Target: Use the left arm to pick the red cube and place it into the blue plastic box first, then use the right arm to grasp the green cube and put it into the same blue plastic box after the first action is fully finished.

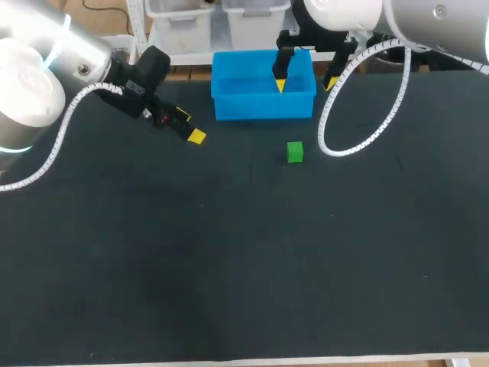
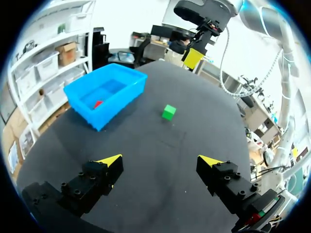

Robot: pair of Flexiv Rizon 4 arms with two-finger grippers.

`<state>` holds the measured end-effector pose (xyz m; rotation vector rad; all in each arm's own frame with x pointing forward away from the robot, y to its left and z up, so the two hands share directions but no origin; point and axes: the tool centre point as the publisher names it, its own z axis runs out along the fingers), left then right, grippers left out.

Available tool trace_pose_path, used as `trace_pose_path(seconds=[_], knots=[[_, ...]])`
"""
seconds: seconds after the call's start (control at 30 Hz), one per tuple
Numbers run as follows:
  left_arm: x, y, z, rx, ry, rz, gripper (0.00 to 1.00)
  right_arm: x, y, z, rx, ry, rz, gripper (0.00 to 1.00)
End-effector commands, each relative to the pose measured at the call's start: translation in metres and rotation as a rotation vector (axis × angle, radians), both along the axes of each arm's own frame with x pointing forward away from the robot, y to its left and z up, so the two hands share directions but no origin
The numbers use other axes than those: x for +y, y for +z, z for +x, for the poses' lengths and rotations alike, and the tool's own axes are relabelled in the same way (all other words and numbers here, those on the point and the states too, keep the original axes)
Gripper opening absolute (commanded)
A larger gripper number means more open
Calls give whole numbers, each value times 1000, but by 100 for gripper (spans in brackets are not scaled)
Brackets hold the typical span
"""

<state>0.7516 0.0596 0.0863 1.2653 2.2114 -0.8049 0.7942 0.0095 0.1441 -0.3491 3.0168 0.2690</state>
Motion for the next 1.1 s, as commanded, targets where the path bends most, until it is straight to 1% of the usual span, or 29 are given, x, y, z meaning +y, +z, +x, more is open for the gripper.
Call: trace_pose_path(seconds=[0.03,0.3,0.37,0.53,0.67,0.73,0.77,0.9,1.1], knots=[[1,-1,1,-2,-3,-4,100,0,0,0,0,-1,-1,100],[1,-1,1,-2,-3,-4,100,0,0,0,0,-1,-1,100],[1,-1,1,-2,-3,-4,100,-4,1,1,1,-3,-10,100],[1,-1,1,-2,-3,-4,100,-9,0,0,17,17,-47,100],[1,-1,1,-2,-3,-4,100,-12,-4,0,41,2,-89,100],[1,-1,1,-2,-3,-4,100,-13,-7,0,50,-3,-126,100],[1,-1,1,-2,-3,-4,100,-12,-8,-1,57,-16,-122,100],[1,-1,1,-2,-3,-4,100,-10,-11,-1,72,-51,-164,100],[1,-1,1,-2,-3,-4,100,0,-16,-1,89,-84,-189,100]])
